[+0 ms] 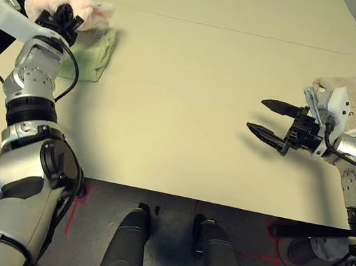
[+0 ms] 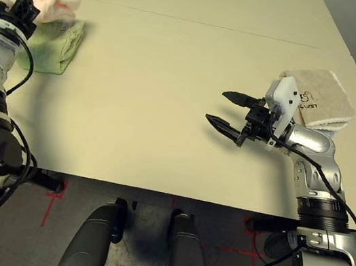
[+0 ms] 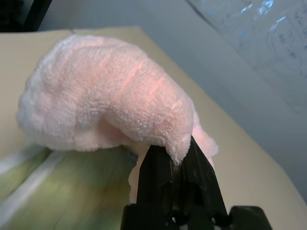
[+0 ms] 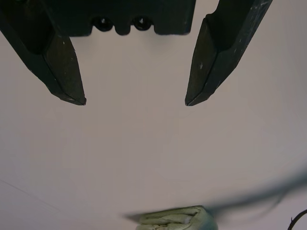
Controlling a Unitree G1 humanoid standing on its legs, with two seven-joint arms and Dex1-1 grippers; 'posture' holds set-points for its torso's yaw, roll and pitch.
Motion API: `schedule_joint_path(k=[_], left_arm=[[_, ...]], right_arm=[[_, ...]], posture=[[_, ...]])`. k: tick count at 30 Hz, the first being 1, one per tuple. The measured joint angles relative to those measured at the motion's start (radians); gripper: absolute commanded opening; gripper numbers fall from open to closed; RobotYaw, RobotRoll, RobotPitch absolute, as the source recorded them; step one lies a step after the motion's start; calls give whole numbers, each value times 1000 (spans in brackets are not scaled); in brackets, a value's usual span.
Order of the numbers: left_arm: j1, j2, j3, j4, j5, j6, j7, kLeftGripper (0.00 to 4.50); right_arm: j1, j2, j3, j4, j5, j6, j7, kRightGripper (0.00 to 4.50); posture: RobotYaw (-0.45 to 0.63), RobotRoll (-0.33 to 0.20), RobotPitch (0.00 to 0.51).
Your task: Fold the towel and set it aside.
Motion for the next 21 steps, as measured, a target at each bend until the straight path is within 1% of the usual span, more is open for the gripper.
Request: schedule_joint_path(k=[6,9,13,17,21], left_arm=[[75,0,-22,-87,-6,109,23,39],[108,0,-26,-147,-25,203,50,39],[137,-3,-5,-209,-58,317,126,39],[141,-25,33,-234,-66,355,226,39],[141,-50,74,-235,-74,356,306,39]], right_arm=[[-2,-2,0,0,0,0,1,4500],[-2,-4,0,1,0,0,1,4500],[-3,-7,0,3,0,0,1,4500],[-9,-7,0,6,0,-1,1,4500],[-13,-7,0,6,-1,-3,1,4500]], posture=[[62,0,169],[61,0,168],[65,0,168],[67,0,169],[66,0,170]])
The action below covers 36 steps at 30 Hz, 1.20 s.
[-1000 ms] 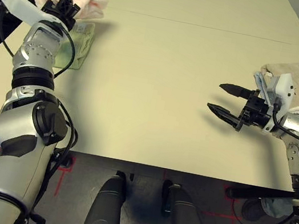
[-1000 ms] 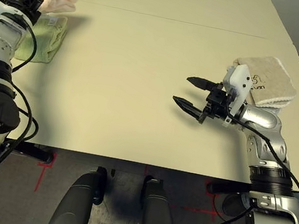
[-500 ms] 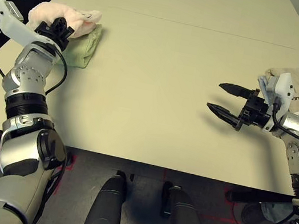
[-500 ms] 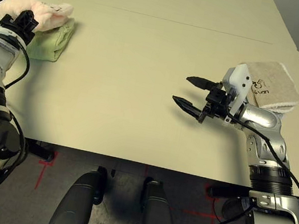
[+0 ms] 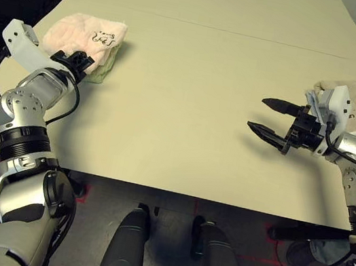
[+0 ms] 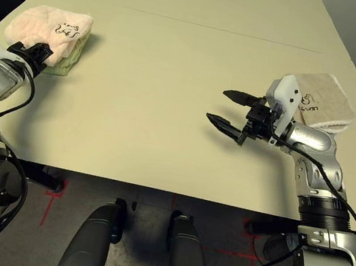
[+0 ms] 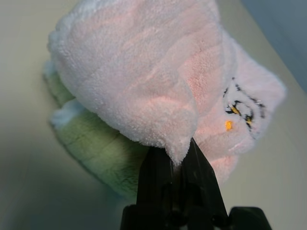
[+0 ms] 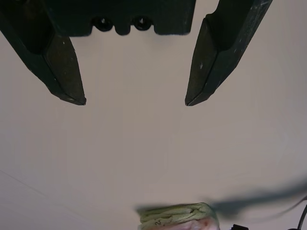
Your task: Fold the towel and set it aside.
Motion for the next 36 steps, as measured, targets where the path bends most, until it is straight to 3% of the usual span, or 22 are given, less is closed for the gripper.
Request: schedule_joint_path(k=[2,5,14,15,19,24,33,36], left_arm=[[0,-5,6,0,-6,1,16,39],[0,-6,10,-5,-18,16,18,782],[-2,-5,1,-27,-36,56,6,4237],[-6,-5,1,-30,-39,62,6,4463],[-27,13,-2,-57,-58,112,14,4463],[-30,57,-4,-167,-112,277,38,4463],[33,118,77,-404,-221,571,79,4463],[85,186,66,-486,-259,677,31,4463]], right_arm=[[0,0,0,0,0,0,0,4500],[0,0,0,1,0,0,0,4500],[-6,0,0,7,-1,-8,0,4500],[-6,0,0,8,-1,-10,0,4500],[-8,1,0,9,-1,-12,0,4500],[-11,1,1,19,-1,-14,0,4500],[-15,-1,1,33,-1,-20,3,4500],[-22,-2,1,37,-1,-22,5,4500]], posture=[[66,0,170],[64,0,167],[66,0,164],[67,0,163],[69,0,161],[71,0,159],[82,0,160],[83,0,160]])
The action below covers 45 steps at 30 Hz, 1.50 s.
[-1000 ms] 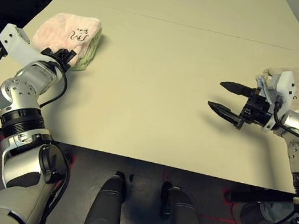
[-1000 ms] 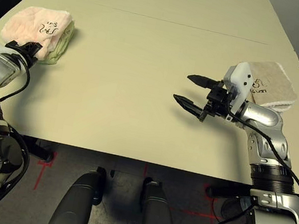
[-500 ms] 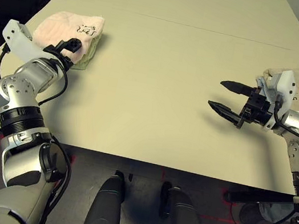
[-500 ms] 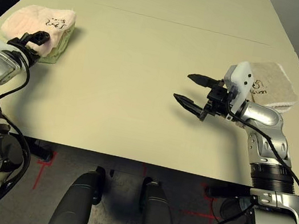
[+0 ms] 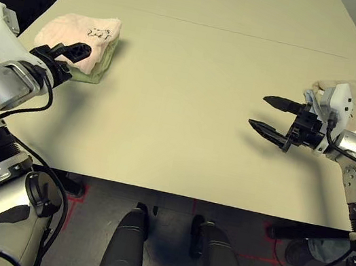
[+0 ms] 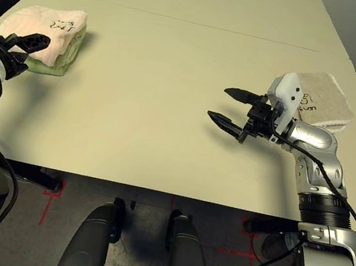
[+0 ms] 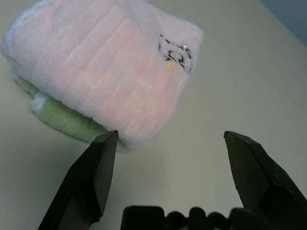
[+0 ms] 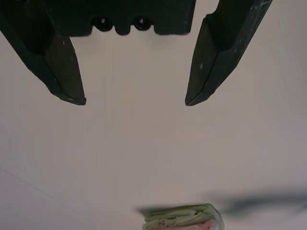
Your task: Fold the towel and set it aside.
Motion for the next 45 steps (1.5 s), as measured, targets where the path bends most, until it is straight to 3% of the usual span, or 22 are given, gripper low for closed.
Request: schedule_joint_path(k=[5,9,14,19,22,28,34,39,45], left_arm=[[73,82,-110,-65,-14,56,-151,4463],[69,121,-248,-114,-6,-29,-307,4463],[79,156,-503,-99,271,-449,-472,4463],[79,132,-685,-14,468,-743,-609,4463],[76,93,-743,82,584,-909,-641,4463],[70,-78,-754,271,719,-1188,-586,4463],[58,-240,-671,444,790,-1370,-368,4463],[17,-270,-619,533,840,-1423,-242,4463],[6,-283,-578,630,834,-1473,-238,4463]], right_arm=[[-3,-2,0,4,0,-8,3,4500],[-4,-2,0,4,0,-10,4,4500],[-2,-1,-1,4,-1,-11,-8,4500],[7,10,-1,-9,0,-9,-34,4500],[13,47,-15,-35,-1,19,-139,4500],[49,149,-50,-114,-31,83,-413,4500],[89,248,-77,-121,-127,59,-683,4500],[86,290,-142,-102,-173,-21,-876,4500],[43,305,-215,49,-162,-176,-940,4500]], posture=[[78,0,157],[76,0,156],[62,0,159],[52,0,163],[47,0,166],[40,0,168],[22,0,172],[7,0,173],[-7,0,174]])
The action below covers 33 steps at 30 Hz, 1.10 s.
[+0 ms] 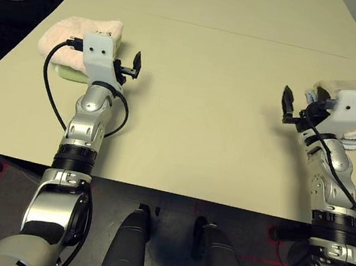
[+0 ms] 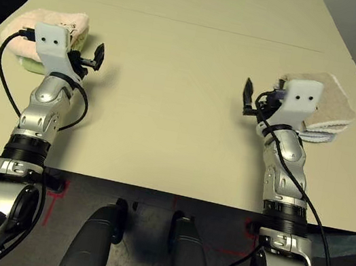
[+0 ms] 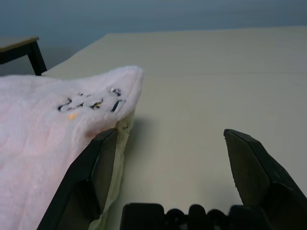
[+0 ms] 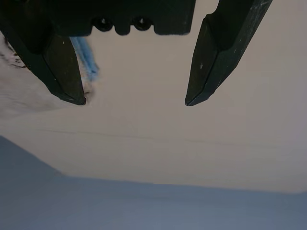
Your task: Fold the towel and set it aside.
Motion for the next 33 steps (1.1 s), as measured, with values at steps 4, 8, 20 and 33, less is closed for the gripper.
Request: schedule_joint_path(k=[4,8,20,33], left_arm=[[-12,0,1,43,-7,-33,-66,4463],[-13,0,3,58,-11,-48,-98,4463],[3,7,12,88,-17,-76,-132,4463],[4,16,35,112,-9,-92,-104,4463]], right_arm=[[-52,-2,-12,137,-3,-106,0,4500],[-65,-2,-15,231,-3,-147,4,4500],[-116,-8,-22,367,25,-179,56,4500],[-137,-16,-4,385,11,-180,109,4500]], posture=[[-12,0,177],[-10,0,181],[-18,0,181],[-21,0,169]])
